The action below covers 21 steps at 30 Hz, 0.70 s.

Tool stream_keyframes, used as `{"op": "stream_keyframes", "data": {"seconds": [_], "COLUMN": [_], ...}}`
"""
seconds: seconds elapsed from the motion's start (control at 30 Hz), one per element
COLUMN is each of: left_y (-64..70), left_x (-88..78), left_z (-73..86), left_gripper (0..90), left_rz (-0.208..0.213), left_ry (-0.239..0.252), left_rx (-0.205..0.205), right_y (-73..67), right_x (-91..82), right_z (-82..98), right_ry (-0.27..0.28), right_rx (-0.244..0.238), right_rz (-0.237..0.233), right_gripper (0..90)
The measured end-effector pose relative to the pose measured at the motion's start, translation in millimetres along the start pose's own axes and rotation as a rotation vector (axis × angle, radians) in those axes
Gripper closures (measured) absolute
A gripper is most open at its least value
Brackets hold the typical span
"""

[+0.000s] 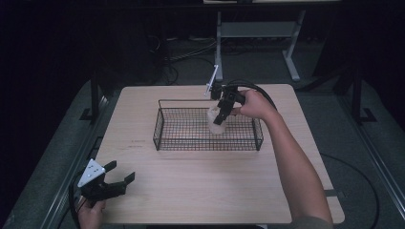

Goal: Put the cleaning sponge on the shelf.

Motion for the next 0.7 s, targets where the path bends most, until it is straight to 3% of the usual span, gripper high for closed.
{"op": "stream_keyframes", "data": {"seconds": [0.27,0.7], "left_y": [-0.4,0.0], "left_x": [-0.4,-0.2], "left_z": [0.4,0.4], "left_gripper": [13.9,14.0], "left_rz": [0.001,0.0], "left_ry": [-0.002,-0.003], "left_rx": [0.0,0.002], "right_y": [9.3,13.7], "right_x": [18.6,49.7], "right_z": [3.1,1.4], "right_ry": [-0.029,-0.059], "right_rx": [0.014,0.003], "right_rz": [-0.001,-0.047], "right_gripper": [28.5,28.4]}}
Point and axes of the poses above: each handheld gripper's, and its own axes: x roughly forward along the jaws, z roughly out of its underside, y roughly to its right, the point moved 7 cm from there along x, roughly forward along the jaws, and after that the axes turned 1 degree about -y, right-handed, at the moved point
